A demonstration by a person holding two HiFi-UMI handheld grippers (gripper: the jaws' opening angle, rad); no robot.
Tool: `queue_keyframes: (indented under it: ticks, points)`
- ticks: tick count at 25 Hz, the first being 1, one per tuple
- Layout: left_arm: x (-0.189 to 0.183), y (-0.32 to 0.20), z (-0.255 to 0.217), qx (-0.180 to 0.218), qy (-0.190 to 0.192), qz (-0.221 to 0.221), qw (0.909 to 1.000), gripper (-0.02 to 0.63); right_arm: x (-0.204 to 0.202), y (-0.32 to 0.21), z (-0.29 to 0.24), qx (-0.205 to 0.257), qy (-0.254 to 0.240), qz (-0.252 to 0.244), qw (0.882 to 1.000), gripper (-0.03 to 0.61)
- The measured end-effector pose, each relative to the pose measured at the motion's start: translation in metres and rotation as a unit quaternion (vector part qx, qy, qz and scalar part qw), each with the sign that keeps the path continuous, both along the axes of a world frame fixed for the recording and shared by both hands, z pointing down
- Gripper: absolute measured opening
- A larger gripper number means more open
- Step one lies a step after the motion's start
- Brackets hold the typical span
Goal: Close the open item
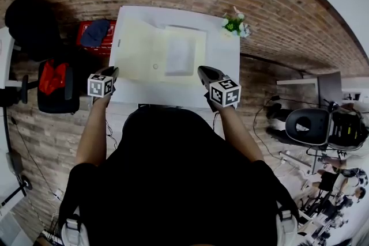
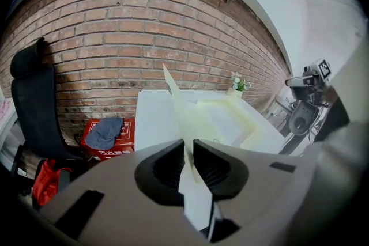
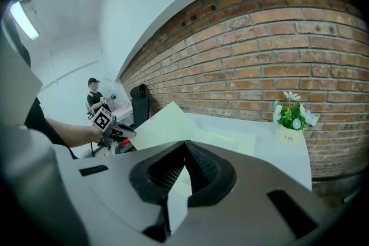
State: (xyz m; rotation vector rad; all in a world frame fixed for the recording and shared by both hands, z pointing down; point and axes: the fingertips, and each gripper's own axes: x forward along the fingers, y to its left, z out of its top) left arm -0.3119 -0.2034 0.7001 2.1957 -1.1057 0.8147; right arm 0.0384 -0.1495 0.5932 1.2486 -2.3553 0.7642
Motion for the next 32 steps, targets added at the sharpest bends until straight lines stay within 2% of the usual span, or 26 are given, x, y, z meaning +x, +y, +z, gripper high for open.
queue_keyframes:
  ticks: [17, 32]
  points:
    - [0.039, 0.011, -0.033, 0.006, -0.016, 0.038, 0.9991, 0.049, 0.029, 0.025, 0.017, -0.013, 0.002, 0.019, 1.0, 0.023]
    - [0.066, 0.017, -0.045, -0.009, -0.031, 0.058, 0.9978, 0.021, 0.047, 0.035, 0.018, -0.01, -0.003, 0.034, 0.999, 0.023]
